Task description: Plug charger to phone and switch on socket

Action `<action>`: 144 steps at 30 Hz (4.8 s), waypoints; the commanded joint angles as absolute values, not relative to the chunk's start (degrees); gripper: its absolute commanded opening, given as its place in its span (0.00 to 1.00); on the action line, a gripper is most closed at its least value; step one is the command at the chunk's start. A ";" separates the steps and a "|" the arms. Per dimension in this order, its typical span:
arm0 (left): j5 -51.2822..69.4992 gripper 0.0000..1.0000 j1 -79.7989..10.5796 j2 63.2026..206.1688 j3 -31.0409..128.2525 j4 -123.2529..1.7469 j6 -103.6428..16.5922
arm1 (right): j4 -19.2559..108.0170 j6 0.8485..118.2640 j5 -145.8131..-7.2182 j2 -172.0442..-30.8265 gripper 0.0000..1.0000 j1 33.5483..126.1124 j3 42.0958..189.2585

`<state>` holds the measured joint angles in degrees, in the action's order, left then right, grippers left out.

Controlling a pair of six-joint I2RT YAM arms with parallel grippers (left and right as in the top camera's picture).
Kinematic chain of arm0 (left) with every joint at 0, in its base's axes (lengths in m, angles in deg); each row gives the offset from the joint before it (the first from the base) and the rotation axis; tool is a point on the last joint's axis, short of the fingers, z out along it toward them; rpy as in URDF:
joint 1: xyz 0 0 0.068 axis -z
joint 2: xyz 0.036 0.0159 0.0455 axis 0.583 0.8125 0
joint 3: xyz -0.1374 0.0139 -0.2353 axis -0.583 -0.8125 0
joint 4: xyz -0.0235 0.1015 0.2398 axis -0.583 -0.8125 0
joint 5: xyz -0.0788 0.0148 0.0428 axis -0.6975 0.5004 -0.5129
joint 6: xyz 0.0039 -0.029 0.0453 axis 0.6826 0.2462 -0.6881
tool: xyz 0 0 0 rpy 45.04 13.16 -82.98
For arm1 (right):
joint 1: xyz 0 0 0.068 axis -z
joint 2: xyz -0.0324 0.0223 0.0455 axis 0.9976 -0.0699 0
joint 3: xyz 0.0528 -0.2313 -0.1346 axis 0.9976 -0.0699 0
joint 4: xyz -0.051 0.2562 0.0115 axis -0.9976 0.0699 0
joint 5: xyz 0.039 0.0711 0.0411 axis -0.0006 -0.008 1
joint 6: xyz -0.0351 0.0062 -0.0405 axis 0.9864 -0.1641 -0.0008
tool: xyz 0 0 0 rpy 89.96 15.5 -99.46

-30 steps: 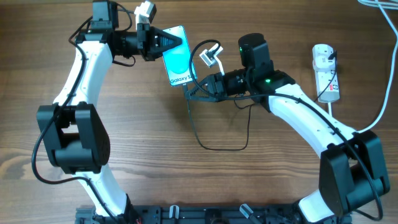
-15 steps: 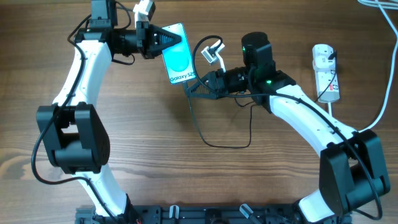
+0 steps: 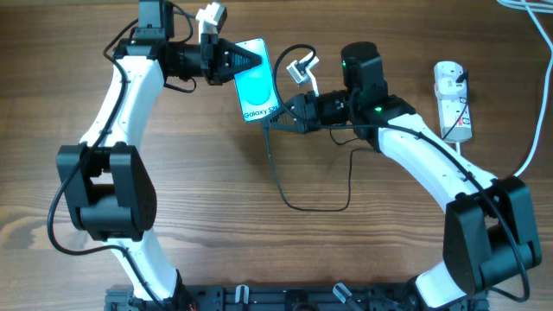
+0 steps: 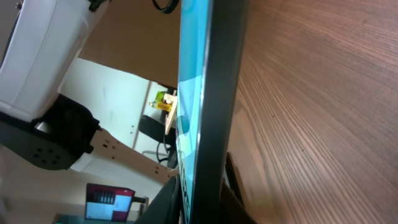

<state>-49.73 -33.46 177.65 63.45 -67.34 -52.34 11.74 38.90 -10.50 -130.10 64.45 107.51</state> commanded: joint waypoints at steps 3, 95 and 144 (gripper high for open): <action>-44.44 0.04 -33.51 175.55 63.25 -69.31 -52.19 | 12.09 42.75 -11.20 -130.65 0.27 65.42 108.63; 21.61 1.00 -29.79 149.17 63.25 -78.07 -47.78 | 55.52 56.39 -58.25 -102.25 0.11 88.89 113.07; 21.61 1.00 -29.79 149.30 63.25 -78.10 -47.78 | 23.43 54.20 -57.49 -146.56 0.04 117.48 113.04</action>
